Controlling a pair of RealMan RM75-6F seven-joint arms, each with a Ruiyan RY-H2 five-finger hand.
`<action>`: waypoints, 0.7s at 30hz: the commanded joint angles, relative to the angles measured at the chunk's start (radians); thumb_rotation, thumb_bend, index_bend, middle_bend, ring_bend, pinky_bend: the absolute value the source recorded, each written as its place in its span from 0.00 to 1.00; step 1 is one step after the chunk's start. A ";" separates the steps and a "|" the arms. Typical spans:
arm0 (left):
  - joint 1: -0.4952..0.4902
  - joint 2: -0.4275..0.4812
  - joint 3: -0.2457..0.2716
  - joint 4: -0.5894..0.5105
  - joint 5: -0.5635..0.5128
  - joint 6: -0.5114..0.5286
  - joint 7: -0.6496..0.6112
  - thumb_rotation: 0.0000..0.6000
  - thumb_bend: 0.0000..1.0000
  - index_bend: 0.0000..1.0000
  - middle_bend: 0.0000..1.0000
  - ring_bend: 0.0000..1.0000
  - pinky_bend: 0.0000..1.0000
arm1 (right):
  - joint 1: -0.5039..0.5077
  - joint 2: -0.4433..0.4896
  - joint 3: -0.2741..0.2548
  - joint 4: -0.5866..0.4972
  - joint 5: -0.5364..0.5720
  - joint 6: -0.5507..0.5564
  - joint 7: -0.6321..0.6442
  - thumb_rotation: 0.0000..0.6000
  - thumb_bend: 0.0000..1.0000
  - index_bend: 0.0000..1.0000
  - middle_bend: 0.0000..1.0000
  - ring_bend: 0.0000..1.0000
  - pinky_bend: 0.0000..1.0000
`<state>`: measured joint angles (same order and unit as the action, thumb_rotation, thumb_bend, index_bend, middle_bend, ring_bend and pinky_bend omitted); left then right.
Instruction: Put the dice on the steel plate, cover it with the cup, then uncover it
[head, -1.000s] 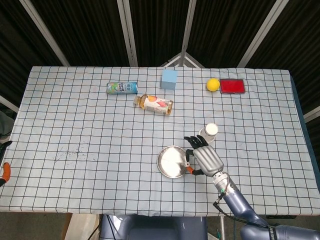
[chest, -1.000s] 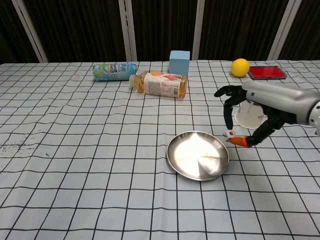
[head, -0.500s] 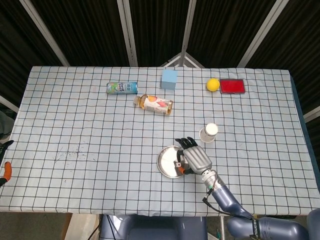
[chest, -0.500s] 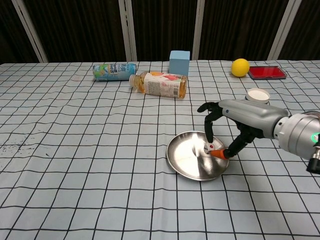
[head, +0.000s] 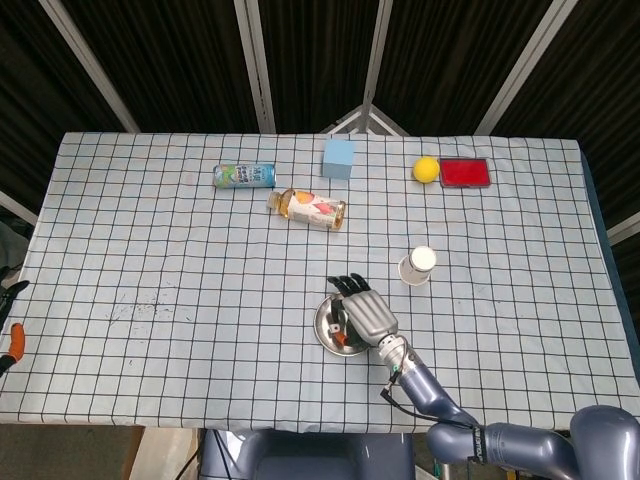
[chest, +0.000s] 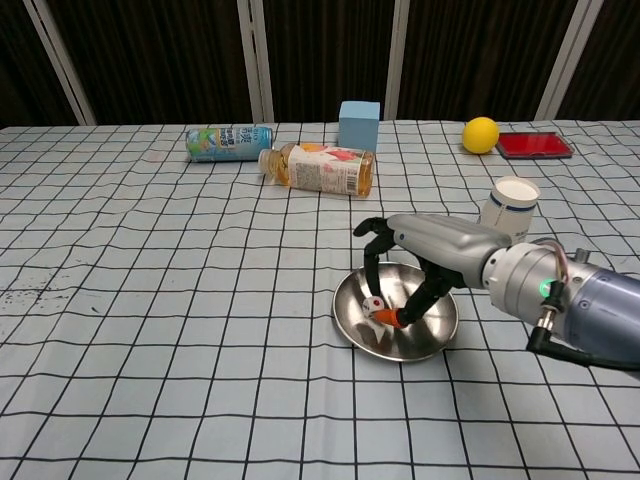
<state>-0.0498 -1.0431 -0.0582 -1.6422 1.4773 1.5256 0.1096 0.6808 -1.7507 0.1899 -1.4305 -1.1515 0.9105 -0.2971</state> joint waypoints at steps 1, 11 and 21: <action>-0.001 0.001 -0.001 0.002 -0.001 -0.001 -0.003 1.00 0.84 0.15 0.00 0.00 0.00 | 0.012 -0.030 0.005 0.054 0.013 -0.006 0.006 1.00 0.36 0.58 0.12 0.09 0.00; -0.004 0.000 0.003 0.001 0.001 -0.007 0.005 1.00 0.84 0.15 0.00 0.00 0.00 | 0.008 -0.052 -0.005 0.127 -0.003 0.024 0.008 1.00 0.36 0.44 0.11 0.08 0.00; -0.003 -0.002 0.003 -0.001 -0.004 -0.007 0.016 1.00 0.84 0.15 0.00 0.00 0.00 | 0.013 0.029 -0.005 0.042 0.046 -0.021 -0.032 1.00 0.36 0.13 0.08 0.02 0.00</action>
<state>-0.0532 -1.0454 -0.0552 -1.6435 1.4733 1.5184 0.1254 0.6910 -1.7378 0.1852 -1.3712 -1.1182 0.9011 -0.3175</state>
